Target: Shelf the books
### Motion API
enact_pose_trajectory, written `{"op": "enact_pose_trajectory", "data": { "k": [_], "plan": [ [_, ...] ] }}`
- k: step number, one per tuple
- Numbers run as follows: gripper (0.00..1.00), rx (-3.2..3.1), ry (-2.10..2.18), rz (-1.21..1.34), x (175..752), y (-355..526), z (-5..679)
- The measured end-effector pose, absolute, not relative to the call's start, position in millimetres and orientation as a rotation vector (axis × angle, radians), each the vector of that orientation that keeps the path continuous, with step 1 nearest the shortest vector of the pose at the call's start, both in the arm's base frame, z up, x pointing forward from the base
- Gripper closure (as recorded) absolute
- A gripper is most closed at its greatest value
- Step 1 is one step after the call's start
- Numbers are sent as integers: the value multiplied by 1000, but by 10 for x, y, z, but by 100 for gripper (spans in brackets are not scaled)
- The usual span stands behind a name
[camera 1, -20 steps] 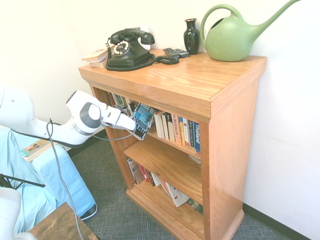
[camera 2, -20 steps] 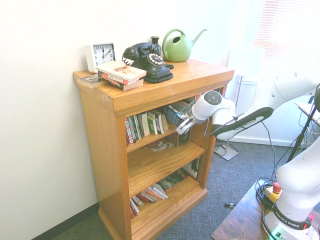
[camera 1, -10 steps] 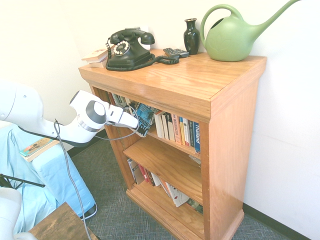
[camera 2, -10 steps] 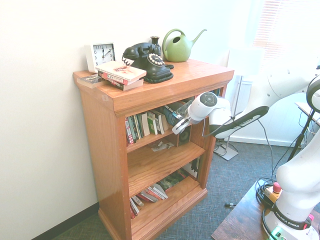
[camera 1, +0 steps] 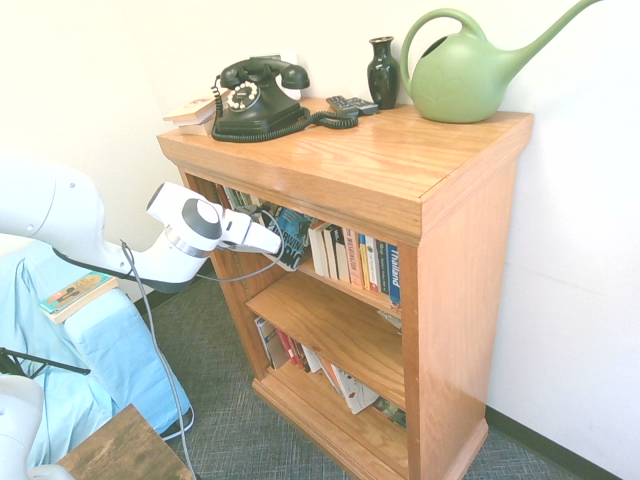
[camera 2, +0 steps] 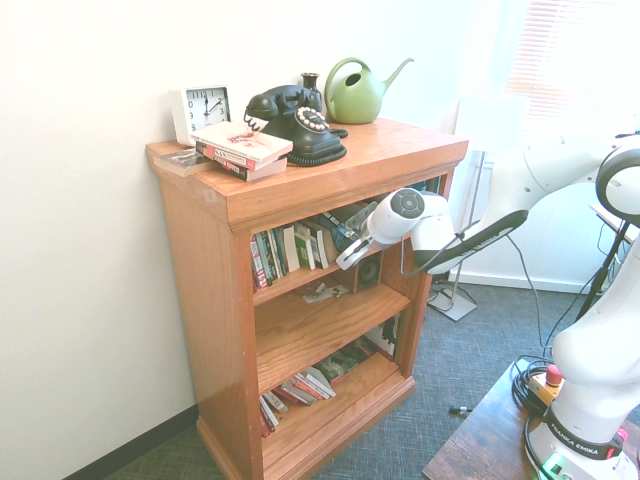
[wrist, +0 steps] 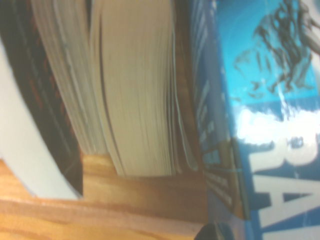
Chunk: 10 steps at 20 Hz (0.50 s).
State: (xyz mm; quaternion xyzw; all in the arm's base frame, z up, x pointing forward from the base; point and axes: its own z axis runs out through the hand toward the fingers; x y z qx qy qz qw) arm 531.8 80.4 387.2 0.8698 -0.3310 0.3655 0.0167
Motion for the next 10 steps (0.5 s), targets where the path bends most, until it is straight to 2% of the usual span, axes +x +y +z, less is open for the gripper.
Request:
{"op": "enact_pose_trajectory", "data": {
  "k": [10],
  "plan": [
    [100, 2677, -1011, 1162, 5457, 891, 3911]
  ]
}}
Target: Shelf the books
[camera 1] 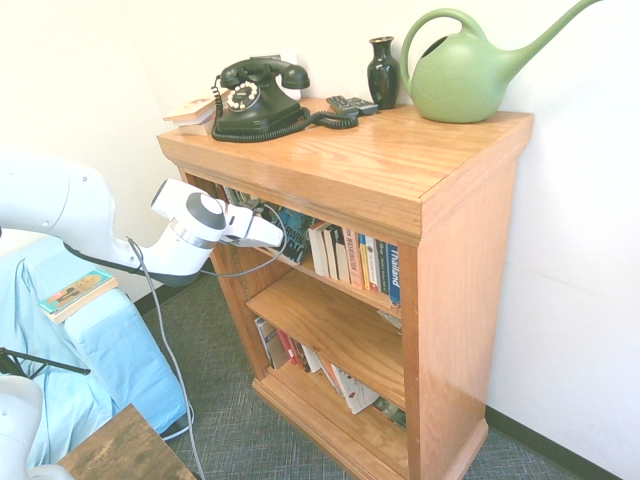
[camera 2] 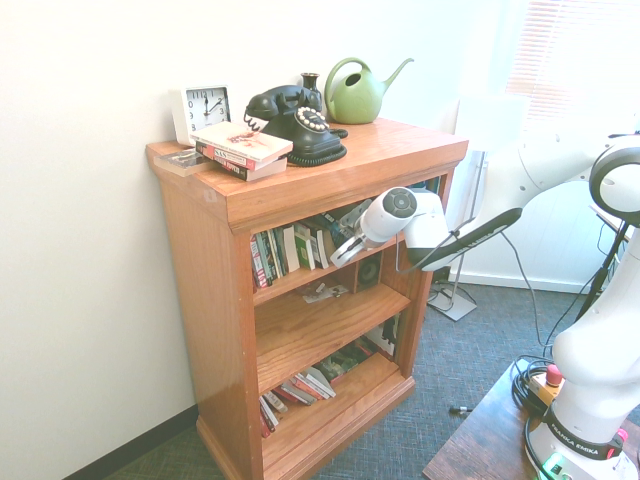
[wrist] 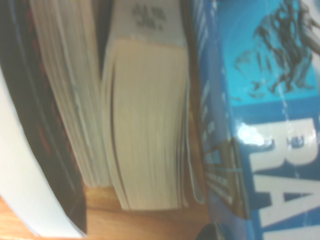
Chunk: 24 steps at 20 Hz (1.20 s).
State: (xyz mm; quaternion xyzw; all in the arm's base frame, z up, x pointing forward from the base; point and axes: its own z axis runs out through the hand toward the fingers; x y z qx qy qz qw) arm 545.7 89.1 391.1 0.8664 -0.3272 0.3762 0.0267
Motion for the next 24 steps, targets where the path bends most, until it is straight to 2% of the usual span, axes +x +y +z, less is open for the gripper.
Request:
{"op": "enact_pose_trajectory", "data": {
  "k": [15, 16, 24],
  "plan": [
    [100, 2675, -990, 1174, 5778, 1032, 3888],
    [0, 2674, -993, 1173, 5797, 1035, 3889],
    [0, 2675, -999, 1178, 5818, 1029, 3906]
  ]
}}
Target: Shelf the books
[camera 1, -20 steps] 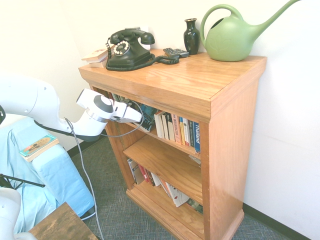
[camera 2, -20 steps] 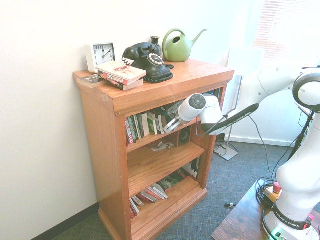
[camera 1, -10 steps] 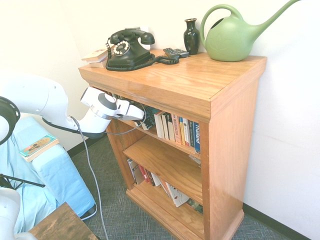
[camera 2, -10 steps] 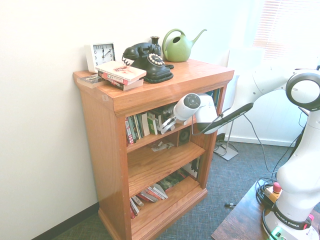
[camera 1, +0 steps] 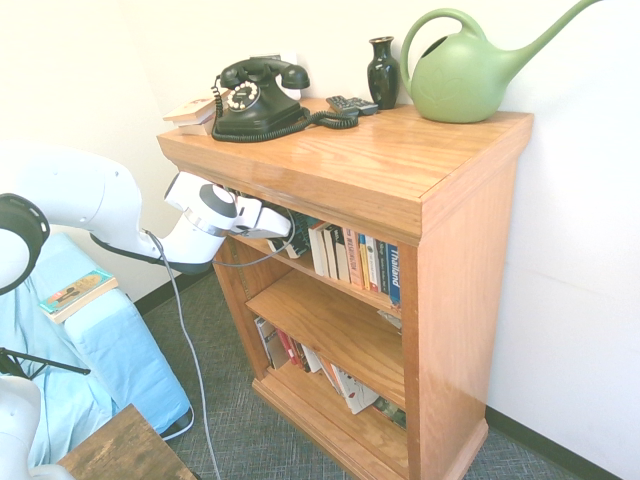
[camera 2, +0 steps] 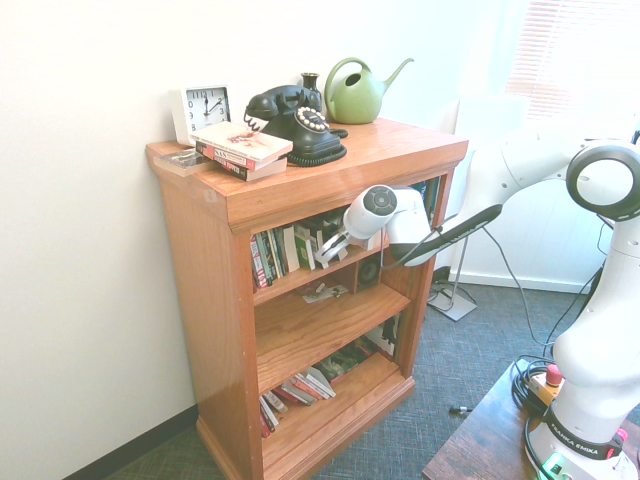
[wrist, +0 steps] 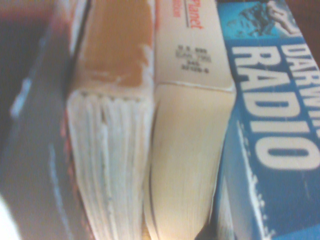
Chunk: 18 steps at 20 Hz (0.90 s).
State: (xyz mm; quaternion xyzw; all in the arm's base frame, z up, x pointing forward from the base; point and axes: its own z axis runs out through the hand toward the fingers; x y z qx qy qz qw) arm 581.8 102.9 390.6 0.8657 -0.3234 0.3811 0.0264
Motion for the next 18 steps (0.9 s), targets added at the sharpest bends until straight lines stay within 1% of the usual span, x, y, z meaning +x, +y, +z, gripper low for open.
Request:
{"op": "enact_pose_trajectory", "data": {
  "k": [11, 14, 18],
  "plan": [
    [0, 2698, -1002, 1179, 5602, 1043, 3926],
    [0, 2710, -1019, 1174, 5440, 1077, 3940],
    [0, 2709, -1052, 1230, 5144, 1100, 4190]
  ]
}}
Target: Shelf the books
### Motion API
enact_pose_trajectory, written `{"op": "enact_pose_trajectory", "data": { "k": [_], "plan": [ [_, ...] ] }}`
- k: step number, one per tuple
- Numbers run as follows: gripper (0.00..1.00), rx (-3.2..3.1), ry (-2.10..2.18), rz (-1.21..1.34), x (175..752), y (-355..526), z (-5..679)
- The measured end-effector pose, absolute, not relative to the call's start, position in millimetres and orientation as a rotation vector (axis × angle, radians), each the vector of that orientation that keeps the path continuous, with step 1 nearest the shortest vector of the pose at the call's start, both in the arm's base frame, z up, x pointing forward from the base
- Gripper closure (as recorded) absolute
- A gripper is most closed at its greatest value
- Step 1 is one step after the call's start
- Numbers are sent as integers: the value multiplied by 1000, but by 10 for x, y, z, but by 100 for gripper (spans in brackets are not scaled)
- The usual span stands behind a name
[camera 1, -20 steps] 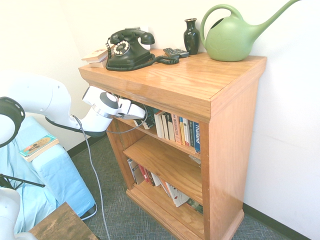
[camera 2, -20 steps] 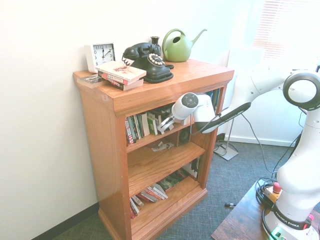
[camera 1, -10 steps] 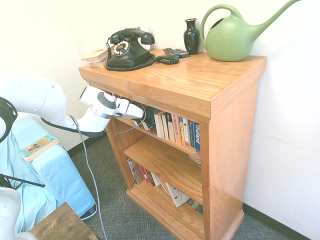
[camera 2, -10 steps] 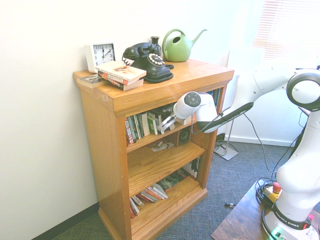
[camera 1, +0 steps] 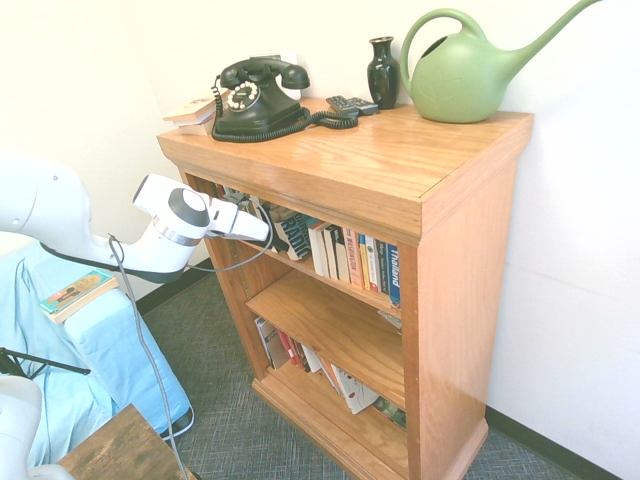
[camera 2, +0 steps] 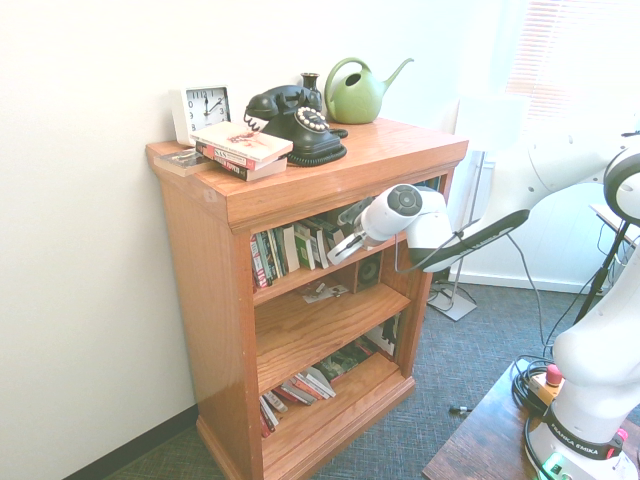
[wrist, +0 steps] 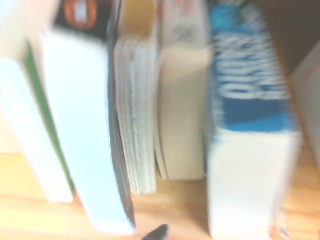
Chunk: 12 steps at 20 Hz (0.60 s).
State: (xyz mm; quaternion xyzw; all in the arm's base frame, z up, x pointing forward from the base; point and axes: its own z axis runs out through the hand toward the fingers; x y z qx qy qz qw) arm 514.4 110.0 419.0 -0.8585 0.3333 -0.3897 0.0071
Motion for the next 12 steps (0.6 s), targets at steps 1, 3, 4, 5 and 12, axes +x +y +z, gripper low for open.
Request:
{"op": "enact_pose_trajectory", "data": {
  "k": [1, 3, 4, 5, 12],
  "plan": [
    [0, -2682, 1047, -1222, 5057, 1092, 4228],
    [0, -2683, 1056, -1213, 4885, 1066, 4274],
    [0, -2684, 1059, -1203, 4803, 1056, 4289],
    [0, -2688, 1064, -1184, 4718, 1045, 4299],
    [0, -2733, 1116, -1011, 4066, 660, 4318]
  ]
}}
